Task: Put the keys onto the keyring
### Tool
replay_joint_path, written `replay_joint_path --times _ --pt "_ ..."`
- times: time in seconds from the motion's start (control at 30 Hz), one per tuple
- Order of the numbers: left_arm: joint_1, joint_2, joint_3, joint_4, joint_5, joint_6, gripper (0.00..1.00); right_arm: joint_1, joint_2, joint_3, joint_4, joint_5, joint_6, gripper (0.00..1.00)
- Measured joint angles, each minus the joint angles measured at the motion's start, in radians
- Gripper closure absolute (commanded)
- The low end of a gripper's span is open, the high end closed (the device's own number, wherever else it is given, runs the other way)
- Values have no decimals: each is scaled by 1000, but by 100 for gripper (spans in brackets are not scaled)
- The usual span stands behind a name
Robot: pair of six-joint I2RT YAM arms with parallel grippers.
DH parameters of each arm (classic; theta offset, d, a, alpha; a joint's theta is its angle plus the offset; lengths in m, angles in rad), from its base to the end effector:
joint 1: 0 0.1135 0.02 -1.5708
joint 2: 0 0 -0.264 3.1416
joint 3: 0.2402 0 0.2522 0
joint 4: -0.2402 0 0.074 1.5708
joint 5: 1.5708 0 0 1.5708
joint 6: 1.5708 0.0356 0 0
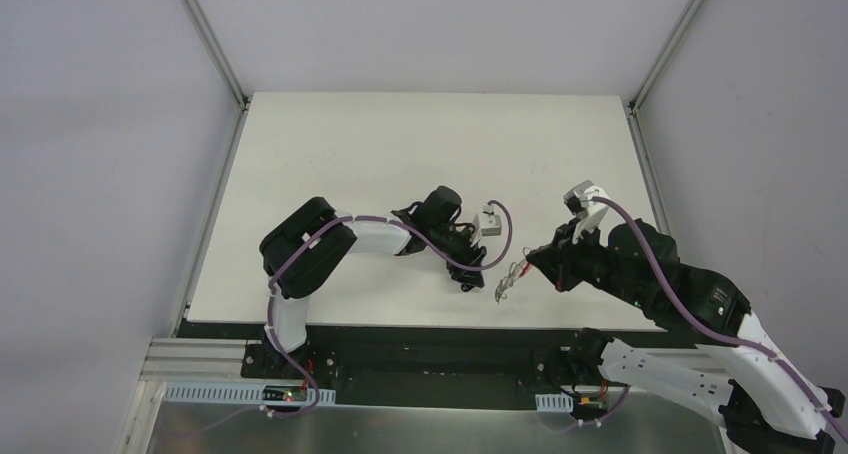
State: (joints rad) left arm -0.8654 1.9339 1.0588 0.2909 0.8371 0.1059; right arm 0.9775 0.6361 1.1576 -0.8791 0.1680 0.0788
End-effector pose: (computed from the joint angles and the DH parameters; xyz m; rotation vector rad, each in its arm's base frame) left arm 0.2382 -0.3205 0.1567 1.4717 1.6766 -1.3288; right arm 0.0566 0.0732 0.4062 -0.7476 1.8136 0.5423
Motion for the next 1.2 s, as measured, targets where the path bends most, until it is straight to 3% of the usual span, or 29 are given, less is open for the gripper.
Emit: replay_joint_path --times 0.27,0.47,0.67,1.0,1.2 --pt "0 29 16 0 0 11 57 0 1 0 0 -2 0 100" --pt "0 37 18 0 -6 15 74 0 -2 0 0 -2 0 100" --pt "0 49 21 0 -12 17 100 0 -8 0 0 -2 4 100" --pt "-5 46 18 3 -43 14 100 0 -14 0 0 -2 10 100" --pt "-6 -48 -79 54 -98 -26 100 0 -14 0 1 -2 10 100"
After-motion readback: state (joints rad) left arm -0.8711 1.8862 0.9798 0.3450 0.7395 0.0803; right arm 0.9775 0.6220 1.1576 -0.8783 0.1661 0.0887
